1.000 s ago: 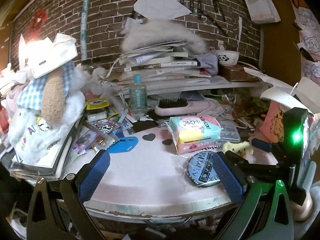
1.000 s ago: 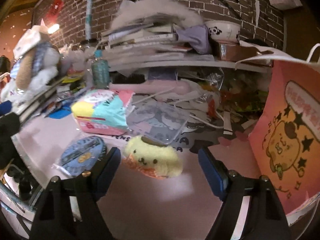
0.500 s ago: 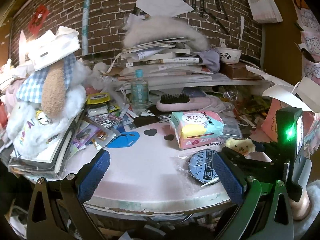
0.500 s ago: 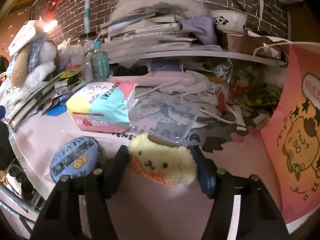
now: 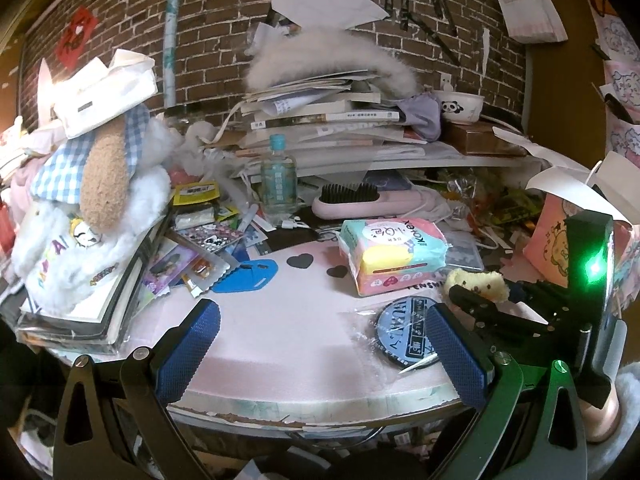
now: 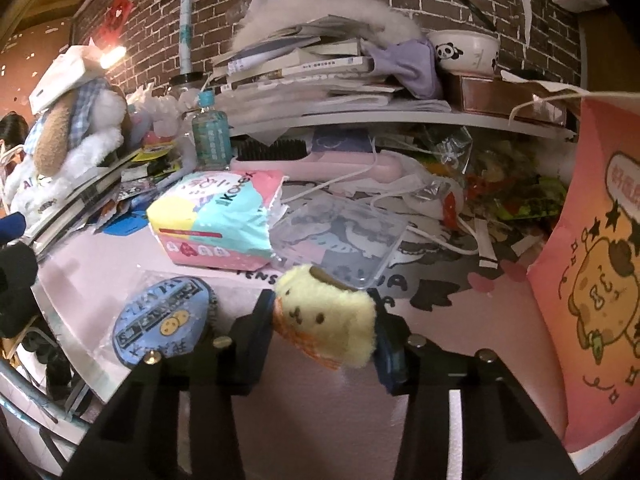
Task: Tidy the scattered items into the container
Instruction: 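Close the right gripper on the yellow plush, then lift the yellow plush with the right gripper and carry it over the bag, then lower the yellow plush into the bag and open the right gripper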
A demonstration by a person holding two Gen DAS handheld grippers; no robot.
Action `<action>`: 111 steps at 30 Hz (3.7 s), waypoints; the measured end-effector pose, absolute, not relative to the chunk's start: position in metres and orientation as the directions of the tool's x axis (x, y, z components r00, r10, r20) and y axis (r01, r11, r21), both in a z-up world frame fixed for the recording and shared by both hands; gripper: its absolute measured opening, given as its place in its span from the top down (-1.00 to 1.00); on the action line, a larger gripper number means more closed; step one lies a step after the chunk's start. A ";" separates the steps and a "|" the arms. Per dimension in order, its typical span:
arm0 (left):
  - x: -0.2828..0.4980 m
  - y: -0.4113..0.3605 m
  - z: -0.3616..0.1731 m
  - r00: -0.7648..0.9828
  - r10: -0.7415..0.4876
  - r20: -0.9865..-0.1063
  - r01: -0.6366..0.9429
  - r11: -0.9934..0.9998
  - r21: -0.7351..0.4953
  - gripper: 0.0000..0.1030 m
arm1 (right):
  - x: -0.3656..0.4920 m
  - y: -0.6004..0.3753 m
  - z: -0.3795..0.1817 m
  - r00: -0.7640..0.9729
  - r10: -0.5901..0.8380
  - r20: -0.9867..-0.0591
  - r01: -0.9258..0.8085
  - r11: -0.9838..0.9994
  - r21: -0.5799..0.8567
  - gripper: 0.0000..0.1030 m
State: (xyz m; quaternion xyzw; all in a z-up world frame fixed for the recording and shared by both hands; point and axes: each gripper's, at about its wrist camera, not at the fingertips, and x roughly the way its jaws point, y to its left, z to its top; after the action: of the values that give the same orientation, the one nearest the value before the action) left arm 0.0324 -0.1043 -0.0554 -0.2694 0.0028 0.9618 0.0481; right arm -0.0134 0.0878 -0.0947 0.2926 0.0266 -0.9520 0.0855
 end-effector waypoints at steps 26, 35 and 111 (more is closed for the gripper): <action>0.030 -0.095 -0.056 -0.842 0.082 -0.532 -0.090 -0.996 -0.011 -0.99 | 0.035 0.091 -0.032 -0.838 -0.353 -0.416 0.374 -0.927 0.034 0.29; 0.030 -0.090 -0.053 -0.840 0.087 -0.536 -0.099 -0.995 -0.006 -0.99 | 0.068 0.097 0.018 -0.821 -0.460 -0.338 0.479 -0.877 0.029 0.28; 0.019 -0.062 -0.056 -0.812 0.164 -0.560 -0.180 -0.983 -0.027 -0.99 | -0.019 0.268 0.067 -0.507 0.313 -0.803 0.336 -0.787 -0.518 -0.49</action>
State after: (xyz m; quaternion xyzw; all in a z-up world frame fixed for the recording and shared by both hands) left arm 0.0186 -0.0622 -0.0562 -0.2932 0.0138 0.9517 0.0903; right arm -0.0188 0.2683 0.0669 0.4962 0.3265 -0.8044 0.0072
